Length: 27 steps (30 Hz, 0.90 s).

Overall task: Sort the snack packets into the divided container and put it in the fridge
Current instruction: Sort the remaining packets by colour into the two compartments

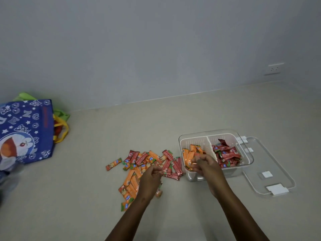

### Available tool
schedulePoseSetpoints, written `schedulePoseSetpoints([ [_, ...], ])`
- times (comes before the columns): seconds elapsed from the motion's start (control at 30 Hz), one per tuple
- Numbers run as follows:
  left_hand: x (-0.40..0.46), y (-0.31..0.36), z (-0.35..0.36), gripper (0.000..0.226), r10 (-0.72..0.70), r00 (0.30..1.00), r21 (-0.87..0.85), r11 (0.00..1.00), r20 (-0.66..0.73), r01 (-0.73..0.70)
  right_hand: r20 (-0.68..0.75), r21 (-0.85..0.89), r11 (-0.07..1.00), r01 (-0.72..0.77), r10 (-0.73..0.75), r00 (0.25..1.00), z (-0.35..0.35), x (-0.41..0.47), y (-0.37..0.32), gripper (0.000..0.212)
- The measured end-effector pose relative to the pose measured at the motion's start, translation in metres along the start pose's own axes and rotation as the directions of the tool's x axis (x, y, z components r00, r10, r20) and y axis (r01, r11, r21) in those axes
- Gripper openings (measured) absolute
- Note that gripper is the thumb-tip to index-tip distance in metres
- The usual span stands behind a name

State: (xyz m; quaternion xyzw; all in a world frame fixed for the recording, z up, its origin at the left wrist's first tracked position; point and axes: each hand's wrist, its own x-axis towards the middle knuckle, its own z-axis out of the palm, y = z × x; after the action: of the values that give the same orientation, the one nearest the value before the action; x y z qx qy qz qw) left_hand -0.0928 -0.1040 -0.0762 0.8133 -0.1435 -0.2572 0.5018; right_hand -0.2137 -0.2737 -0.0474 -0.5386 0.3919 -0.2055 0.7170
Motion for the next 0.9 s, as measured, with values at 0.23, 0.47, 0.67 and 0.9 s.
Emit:
schedulePoseSetpoints([
  [0.23,-0.002,-0.062,-0.067,0.008,-0.112,0.992,-0.037,0.993,-0.065,0.110,0.134,-0.381,0.924,0.006,0.048,0.990,0.075,-0.008,0.052,0.011],
  [0.47,0.006,-0.087,-0.091,0.019,-0.128,0.992,0.021,0.991,-0.021,0.129,0.192,-0.852,0.481,0.207,-0.080,0.978,0.116,0.031,0.102,0.022],
  [0.67,0.029,-0.102,-0.083,0.021,-0.080,0.993,0.112,0.991,0.083,0.070,0.352,-0.886,0.302,0.351,-0.054,0.934,0.115,0.087,0.131,0.034],
  [0.9,0.063,-0.094,-0.049,0.022,0.084,0.980,0.302,0.944,0.179,-0.136,0.423,-0.902,0.091,0.422,-0.009,0.906,0.121,0.103,0.118,0.023],
])
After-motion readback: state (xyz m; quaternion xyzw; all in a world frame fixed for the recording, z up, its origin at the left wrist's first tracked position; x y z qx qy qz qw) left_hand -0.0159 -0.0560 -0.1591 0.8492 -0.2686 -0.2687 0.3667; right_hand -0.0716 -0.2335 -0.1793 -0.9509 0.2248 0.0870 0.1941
